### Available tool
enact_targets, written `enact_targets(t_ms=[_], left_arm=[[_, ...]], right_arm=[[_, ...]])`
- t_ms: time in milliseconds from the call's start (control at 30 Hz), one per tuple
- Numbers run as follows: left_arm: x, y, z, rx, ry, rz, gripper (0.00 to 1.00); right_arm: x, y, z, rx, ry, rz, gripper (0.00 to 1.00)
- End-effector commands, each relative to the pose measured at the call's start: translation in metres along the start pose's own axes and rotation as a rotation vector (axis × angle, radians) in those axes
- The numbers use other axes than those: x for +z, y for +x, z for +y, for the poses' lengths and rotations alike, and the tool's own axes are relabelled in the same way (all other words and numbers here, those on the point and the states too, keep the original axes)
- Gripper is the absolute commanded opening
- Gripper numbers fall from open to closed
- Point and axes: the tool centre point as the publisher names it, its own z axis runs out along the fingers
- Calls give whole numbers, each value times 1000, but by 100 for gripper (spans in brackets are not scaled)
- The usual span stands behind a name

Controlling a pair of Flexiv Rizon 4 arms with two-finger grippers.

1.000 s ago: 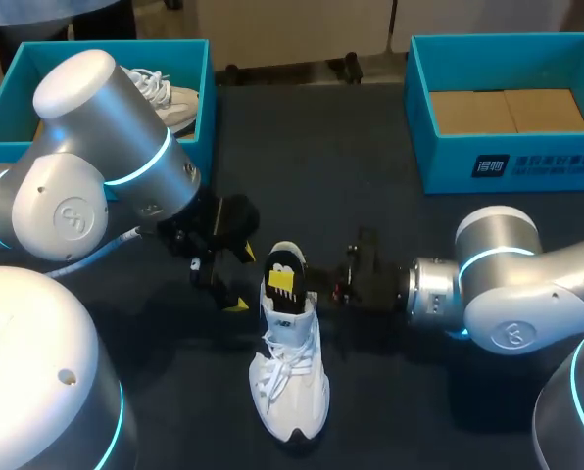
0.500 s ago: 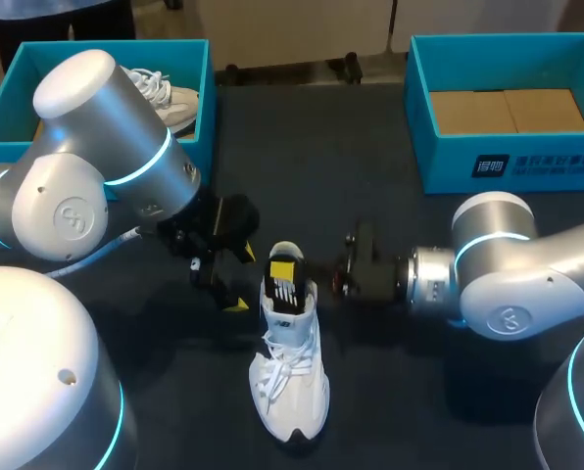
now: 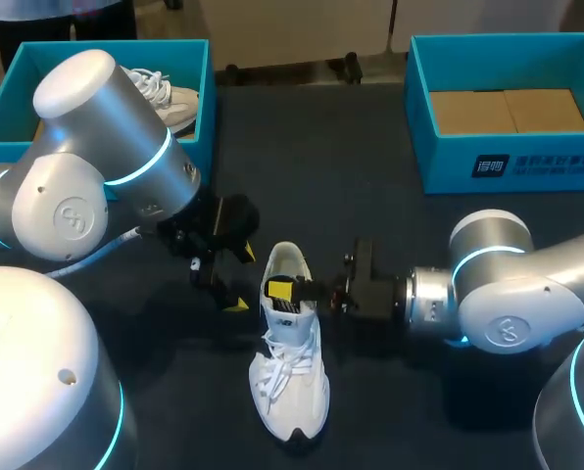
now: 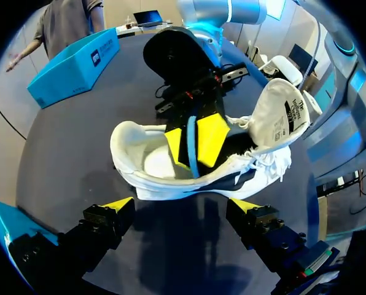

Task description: Take the shoe out of the shoebox, open the shoe tongue, remove and reinsert the insole, then place the shoe into the shoebox

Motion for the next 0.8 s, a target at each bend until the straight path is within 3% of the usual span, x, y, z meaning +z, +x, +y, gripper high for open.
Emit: enact_targets(t_ms=[33,600,800], left_arm=[[0,0,0,0,-3,0,100],[-27,-3,10,23,-7,-38,100],[-39,-3,18,88,-5,21,100]], right_arm=[[-1,5,12,-19,18,-7,48],[-4,17,39,-103,94,-11,49],[-14,16,50,-116,132,-42,48]])
